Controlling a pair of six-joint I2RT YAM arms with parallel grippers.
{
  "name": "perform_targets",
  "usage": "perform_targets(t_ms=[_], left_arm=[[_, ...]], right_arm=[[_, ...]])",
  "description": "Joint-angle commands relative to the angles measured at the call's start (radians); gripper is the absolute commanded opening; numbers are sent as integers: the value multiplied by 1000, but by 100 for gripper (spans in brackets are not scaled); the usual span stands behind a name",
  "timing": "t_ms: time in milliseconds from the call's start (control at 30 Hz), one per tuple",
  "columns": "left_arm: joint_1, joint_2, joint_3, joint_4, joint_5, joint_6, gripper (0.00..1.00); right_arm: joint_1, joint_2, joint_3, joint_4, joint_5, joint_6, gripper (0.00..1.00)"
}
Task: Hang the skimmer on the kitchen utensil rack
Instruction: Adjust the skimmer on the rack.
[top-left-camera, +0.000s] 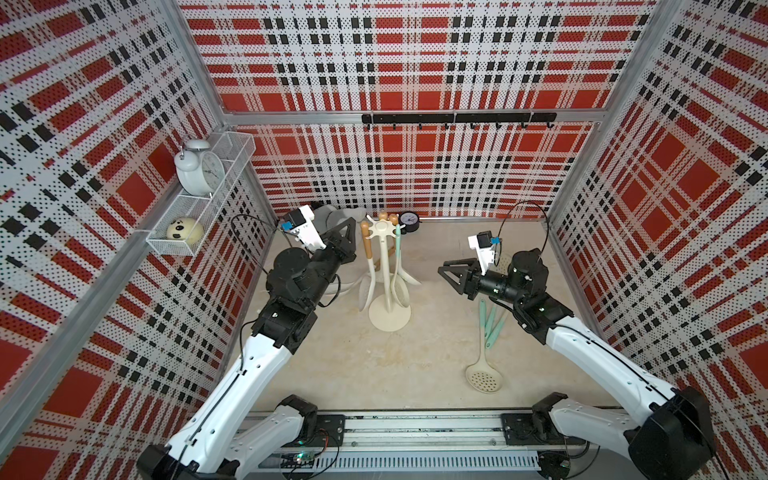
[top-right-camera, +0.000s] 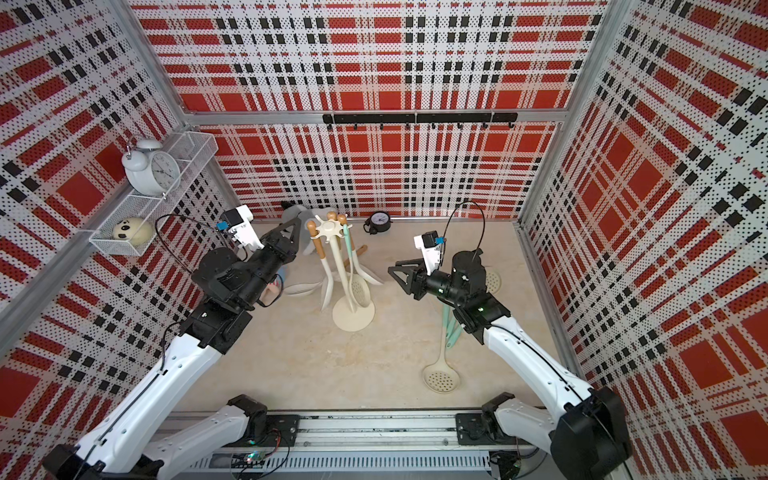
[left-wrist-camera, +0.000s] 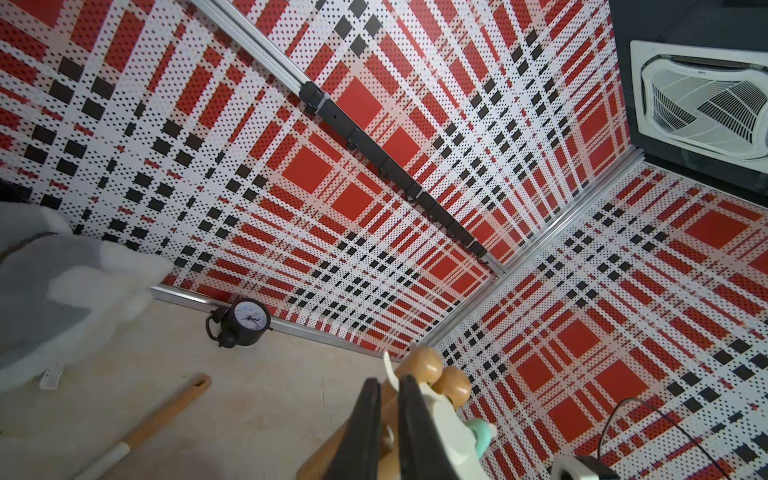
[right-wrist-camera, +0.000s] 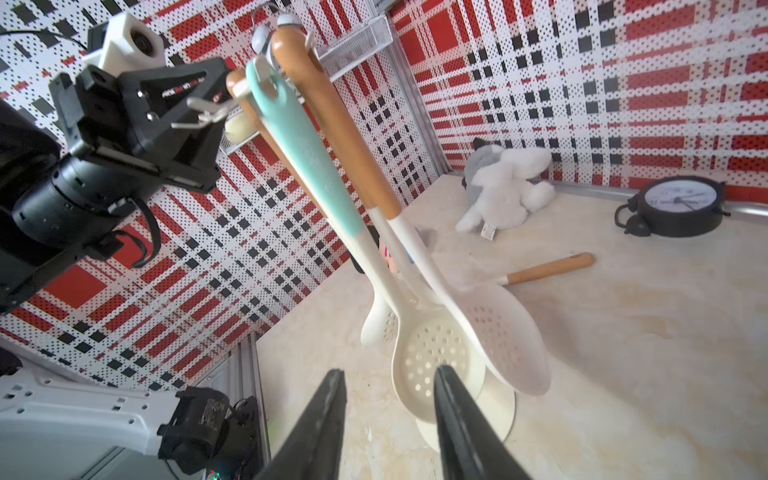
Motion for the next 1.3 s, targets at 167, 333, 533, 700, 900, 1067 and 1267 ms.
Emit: perform_targets(t_ms=[167,333,533,700,900,1067,1267], left_arm=[[-44,48,50,-27,-36,22,13],[-63,73,52,-32,-31,32,13],[-69,62,48,-72,-57,58,13],[1,-19,25,-96,-60,81,22],[116,-147,-79,-145,-84,119,32],[298,-134,-230,-160,37,130,28],[350,36,-361,-18,108,164,26]], right_arm=[[22,-6,17,90,12,31,40],[22,-12,19,78,9,20,39],[23,-18,14,62,13,8,39],[22,-47,18,-19,88,-41,41],[21,-70,-38,-149,263,-56,48],[7,-51,-59,-211,270,-55,48],[-81,38,-46,-260,160,12,48]])
